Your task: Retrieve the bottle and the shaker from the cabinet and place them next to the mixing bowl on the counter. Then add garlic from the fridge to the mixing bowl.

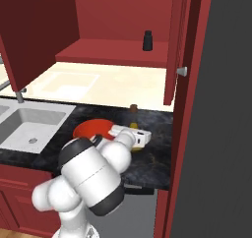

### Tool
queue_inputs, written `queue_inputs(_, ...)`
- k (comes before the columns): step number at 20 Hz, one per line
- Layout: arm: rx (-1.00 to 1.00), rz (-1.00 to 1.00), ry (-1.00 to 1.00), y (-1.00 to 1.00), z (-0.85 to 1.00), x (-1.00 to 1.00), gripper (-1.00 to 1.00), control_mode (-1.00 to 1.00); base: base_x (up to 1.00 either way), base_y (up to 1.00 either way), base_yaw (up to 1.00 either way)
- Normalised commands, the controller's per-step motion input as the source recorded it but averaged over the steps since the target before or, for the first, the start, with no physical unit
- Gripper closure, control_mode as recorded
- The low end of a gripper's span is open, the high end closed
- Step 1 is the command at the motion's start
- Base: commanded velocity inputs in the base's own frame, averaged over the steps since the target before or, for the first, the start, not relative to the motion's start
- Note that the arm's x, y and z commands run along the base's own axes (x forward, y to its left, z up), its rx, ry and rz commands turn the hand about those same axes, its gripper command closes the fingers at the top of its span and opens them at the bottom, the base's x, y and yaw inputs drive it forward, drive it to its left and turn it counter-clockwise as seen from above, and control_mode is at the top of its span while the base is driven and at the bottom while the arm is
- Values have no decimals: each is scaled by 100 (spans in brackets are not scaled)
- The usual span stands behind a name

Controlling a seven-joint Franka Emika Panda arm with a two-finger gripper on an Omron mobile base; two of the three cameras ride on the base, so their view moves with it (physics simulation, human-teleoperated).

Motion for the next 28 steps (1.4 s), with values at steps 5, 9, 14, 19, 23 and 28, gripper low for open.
queue_inputs(5,0,0,-1,0,23,-51,-100,-100,0,0,0)
queue_inputs(9,0,0,-5,0,94,-62,-100,-100,0,0,0)
queue_inputs(14,0,0,0,0,100,-72,-100,-100,0,0,0)
queue_inputs(19,0,0,4,3,91,-76,-100,-100,0,0,0)
queue_inputs(23,0,2,15,23,93,-73,-100,-100,0,0,0)
queue_inputs(28,0,11,18,12,65,-72,-100,-100,0,0,0)
